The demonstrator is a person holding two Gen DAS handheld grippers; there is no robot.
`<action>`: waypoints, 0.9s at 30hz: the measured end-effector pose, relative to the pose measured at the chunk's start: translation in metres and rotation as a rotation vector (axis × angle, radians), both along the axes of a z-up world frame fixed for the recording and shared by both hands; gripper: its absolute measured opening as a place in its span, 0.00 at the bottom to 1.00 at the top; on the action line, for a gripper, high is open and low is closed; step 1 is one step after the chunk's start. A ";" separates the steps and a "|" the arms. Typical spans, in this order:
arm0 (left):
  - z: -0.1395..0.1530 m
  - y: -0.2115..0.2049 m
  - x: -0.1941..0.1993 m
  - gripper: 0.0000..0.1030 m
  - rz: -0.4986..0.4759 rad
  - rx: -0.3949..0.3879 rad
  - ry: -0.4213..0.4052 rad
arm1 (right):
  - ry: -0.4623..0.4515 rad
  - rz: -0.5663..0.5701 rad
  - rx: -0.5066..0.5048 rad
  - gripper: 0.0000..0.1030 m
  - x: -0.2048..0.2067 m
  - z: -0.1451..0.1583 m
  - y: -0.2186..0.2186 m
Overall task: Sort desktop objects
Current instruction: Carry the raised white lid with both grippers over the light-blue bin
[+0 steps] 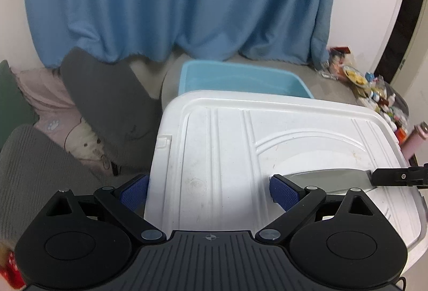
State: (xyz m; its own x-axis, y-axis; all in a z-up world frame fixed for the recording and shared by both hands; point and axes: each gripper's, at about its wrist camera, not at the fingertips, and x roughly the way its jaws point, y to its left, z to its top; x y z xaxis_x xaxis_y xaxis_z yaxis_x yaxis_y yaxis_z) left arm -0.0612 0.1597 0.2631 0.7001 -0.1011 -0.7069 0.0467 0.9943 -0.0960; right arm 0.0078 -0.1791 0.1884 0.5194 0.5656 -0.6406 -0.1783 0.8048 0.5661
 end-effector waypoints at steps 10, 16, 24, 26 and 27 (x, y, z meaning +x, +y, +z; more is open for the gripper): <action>-0.025 0.015 -0.082 0.94 0.013 -0.020 0.022 | 0.028 0.007 -0.018 0.79 -0.055 -0.018 0.004; -0.041 0.018 -0.115 0.94 0.016 -0.016 0.051 | 0.054 0.013 -0.013 0.79 -0.082 -0.031 0.002; -0.047 0.022 -0.139 0.94 0.018 -0.020 0.068 | 0.052 0.017 -0.022 0.79 -0.104 -0.030 0.003; -0.044 0.022 -0.142 0.94 0.016 -0.018 0.067 | 0.051 0.017 -0.019 0.79 -0.108 -0.029 0.003; -0.042 0.022 -0.142 0.94 0.016 -0.016 0.067 | 0.050 0.018 -0.017 0.79 -0.109 -0.028 0.004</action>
State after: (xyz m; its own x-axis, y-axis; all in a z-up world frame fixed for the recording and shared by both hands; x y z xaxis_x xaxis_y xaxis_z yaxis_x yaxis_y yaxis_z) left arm -0.2036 0.1819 0.2210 0.6532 -0.1017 -0.7504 0.0236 0.9932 -0.1140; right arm -0.1016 -0.1754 0.1608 0.4765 0.5631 -0.6752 -0.1647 0.8115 0.5606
